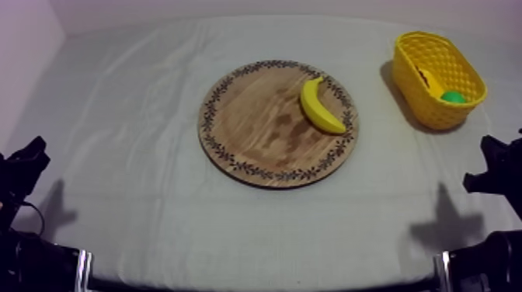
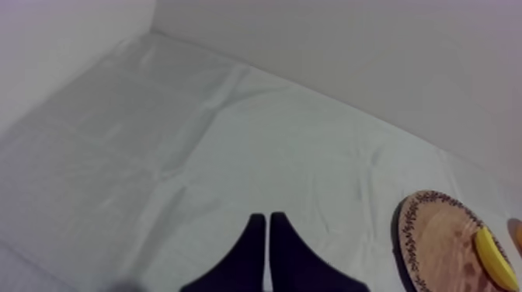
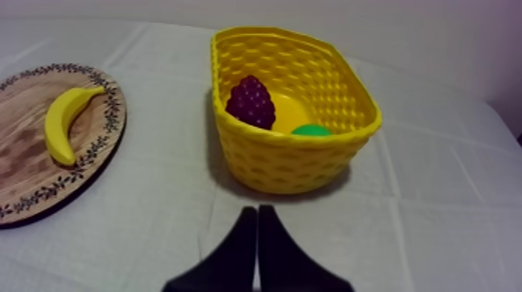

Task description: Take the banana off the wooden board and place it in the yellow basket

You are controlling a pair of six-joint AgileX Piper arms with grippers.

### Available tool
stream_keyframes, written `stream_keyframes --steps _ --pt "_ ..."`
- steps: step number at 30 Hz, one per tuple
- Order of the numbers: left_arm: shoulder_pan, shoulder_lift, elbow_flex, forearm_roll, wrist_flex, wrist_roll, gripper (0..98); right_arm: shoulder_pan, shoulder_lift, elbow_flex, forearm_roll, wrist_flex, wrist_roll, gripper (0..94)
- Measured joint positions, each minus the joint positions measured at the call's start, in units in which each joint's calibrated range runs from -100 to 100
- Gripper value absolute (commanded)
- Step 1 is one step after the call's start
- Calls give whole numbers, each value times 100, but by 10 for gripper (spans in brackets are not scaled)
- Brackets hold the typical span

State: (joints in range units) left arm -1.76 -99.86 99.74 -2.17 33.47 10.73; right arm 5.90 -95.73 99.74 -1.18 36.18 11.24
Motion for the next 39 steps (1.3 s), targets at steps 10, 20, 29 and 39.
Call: stream_keyframes --steps 10,20,29,39 --pt "0 0 0 0 0 3 1 22 0 0 0 0 -444 6" --pt "0 0 0 0 0 0 1 -125 0 -138 7 497 -631 6" --pt "0 0 0 0 0 0 1 -604 751 -920 412 868 -320 5" --pt "0 0 0 0 0 0 1 -1172 2462 -3006 868 1453 -953 4"
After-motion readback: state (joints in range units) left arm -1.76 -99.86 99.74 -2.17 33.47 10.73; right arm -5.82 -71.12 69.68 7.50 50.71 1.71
